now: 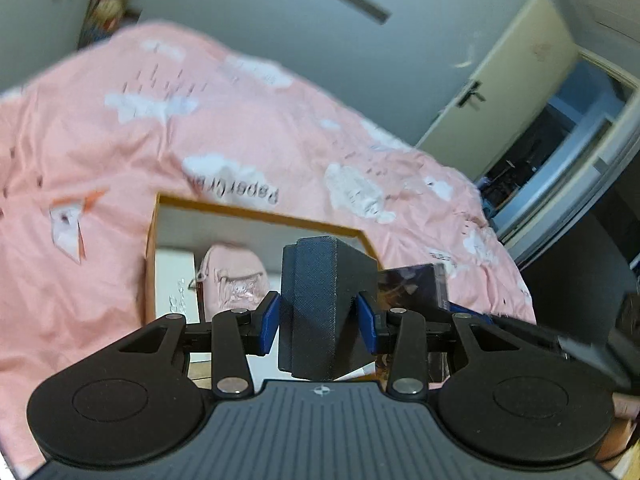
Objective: Organize objects
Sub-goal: 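Lower the grey box and PHOTO CARD pack into the orange box with both tools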
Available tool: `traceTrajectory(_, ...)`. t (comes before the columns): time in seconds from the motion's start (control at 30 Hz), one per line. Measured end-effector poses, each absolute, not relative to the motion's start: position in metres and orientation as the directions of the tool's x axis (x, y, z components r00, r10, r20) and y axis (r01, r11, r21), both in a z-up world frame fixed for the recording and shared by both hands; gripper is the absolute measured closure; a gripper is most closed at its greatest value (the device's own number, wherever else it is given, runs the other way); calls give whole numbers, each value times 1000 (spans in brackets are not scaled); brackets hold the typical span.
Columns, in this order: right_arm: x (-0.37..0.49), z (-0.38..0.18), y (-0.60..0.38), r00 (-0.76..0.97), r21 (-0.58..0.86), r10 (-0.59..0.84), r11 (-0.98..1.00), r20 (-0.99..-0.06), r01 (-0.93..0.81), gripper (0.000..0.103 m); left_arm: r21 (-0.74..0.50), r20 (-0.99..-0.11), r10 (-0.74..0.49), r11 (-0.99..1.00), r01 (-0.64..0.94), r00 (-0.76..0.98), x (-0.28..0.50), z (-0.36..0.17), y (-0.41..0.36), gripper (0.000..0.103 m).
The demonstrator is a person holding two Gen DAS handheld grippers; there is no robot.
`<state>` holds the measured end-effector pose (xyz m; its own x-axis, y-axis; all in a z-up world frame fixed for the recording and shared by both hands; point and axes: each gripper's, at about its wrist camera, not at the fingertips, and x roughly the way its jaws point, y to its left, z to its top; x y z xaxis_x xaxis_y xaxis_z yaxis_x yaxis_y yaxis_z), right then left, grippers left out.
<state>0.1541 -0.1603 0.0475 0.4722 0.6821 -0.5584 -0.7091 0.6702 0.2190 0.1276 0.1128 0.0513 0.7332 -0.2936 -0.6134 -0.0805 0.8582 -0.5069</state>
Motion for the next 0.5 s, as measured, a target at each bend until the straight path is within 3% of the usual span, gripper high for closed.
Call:
traceTrajectory(0.2, 199, 14, -153, 441, 279, 639, 716, -630, -640, 78, -563, -713, -373, 810, -168, 594, 172, -7, 110, 57)
traceTrajectory(0.5, 230, -27, -148, 404, 283, 599, 739, -692, -611, 78, -496, -837, -353, 811, -309, 418, 199, -63, 104, 57)
